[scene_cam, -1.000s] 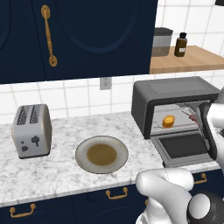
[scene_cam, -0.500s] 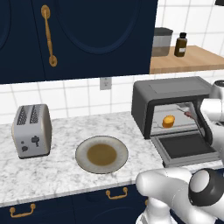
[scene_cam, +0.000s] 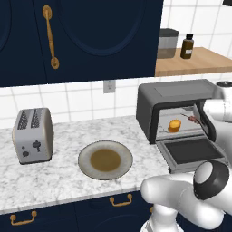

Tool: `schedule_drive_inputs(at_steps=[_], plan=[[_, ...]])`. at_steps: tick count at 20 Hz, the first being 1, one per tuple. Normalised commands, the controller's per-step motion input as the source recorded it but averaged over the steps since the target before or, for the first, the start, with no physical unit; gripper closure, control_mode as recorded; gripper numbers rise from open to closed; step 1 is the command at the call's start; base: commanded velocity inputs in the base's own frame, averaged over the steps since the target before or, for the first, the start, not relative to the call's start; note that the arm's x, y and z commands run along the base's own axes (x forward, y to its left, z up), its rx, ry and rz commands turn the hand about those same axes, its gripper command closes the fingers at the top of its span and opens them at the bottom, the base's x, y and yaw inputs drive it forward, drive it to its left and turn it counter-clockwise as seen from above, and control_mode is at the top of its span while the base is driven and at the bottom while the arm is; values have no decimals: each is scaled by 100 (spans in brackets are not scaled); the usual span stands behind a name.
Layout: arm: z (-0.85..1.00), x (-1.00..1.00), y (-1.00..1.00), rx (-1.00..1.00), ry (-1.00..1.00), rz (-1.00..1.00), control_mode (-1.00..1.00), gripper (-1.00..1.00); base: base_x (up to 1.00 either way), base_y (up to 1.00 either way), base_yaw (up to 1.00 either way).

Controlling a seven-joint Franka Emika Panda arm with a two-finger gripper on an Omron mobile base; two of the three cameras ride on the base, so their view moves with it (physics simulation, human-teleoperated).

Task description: Pick up the kebab skewer and baguette bread, and place them inside the toaster oven. Close the toaster oven door and start by setting the timer.

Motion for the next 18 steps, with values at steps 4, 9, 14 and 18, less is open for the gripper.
schedule_drive_inputs(at_steps=[4,9,14,18], plan=[[-1,25,0,0,1,2,-100,100,0,0,0],[-5,21,0,0,0,5,-100,100,0,0,0],[-18,37,1,0,0,3,-100,100,0,0,0],[-20,44,1,0,0,0,-100,100,0,0,0]])
